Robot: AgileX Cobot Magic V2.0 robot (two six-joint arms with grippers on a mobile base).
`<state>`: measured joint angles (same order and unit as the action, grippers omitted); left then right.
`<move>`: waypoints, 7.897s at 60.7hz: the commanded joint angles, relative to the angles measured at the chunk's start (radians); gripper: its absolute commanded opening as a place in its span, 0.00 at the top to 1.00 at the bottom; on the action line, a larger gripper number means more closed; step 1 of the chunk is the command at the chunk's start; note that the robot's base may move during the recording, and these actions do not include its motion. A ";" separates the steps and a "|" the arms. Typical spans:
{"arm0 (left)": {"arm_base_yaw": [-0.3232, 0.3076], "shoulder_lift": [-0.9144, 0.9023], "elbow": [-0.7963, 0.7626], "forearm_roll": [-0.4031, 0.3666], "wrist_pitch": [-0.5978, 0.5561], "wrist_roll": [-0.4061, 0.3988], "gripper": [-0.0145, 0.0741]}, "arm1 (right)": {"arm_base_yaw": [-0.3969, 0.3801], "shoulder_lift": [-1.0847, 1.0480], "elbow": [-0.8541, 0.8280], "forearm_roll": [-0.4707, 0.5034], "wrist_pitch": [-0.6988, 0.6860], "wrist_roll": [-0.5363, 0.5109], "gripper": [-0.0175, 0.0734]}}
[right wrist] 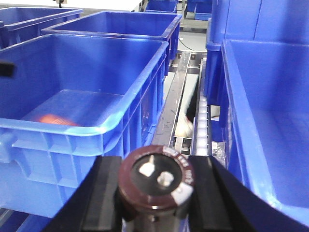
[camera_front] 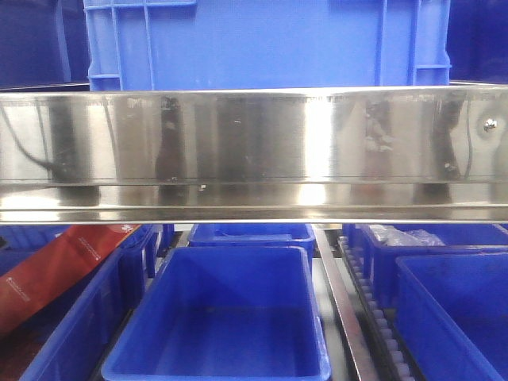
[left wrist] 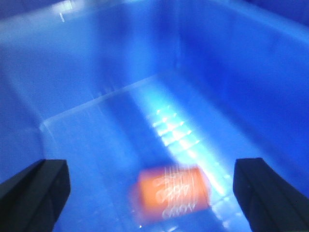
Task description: Place cylindrical capacitor in blue bin on shelf
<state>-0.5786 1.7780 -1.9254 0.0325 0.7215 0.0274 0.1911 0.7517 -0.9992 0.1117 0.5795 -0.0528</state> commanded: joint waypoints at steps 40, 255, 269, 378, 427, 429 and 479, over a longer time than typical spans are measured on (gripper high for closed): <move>-0.002 -0.540 0.275 0.228 0.260 -0.176 0.83 | 0.003 -0.005 -0.007 -0.005 -0.012 0.000 0.98; -0.002 -1.464 1.282 0.381 -0.105 -0.430 0.96 | 0.247 -0.327 0.522 -0.105 -0.394 0.005 0.99; -0.002 -1.464 1.282 0.381 -0.105 -0.430 0.96 | 0.247 -0.327 0.522 -0.105 -0.398 0.005 0.99; 0.428 -1.778 1.925 -0.098 -0.686 -0.013 0.96 | 0.247 -0.327 0.522 -0.105 -0.408 0.005 0.99; 0.428 -1.778 1.925 -0.098 -0.686 -0.013 0.96 | 0.107 -0.403 0.535 -0.082 -0.311 0.002 0.99; 0.428 -1.778 1.925 -0.098 -0.686 -0.013 0.96 | 0.066 -0.420 0.547 -0.077 -0.309 0.002 0.99; 0.428 -1.778 1.925 -0.098 -0.686 -0.013 0.96 | -0.241 -0.752 0.999 -0.131 -0.438 0.000 0.99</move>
<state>-0.1453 0.0046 0.0020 -0.0624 0.0600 0.0231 -0.0448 0.0037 -0.0018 0.0057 0.1685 -0.0513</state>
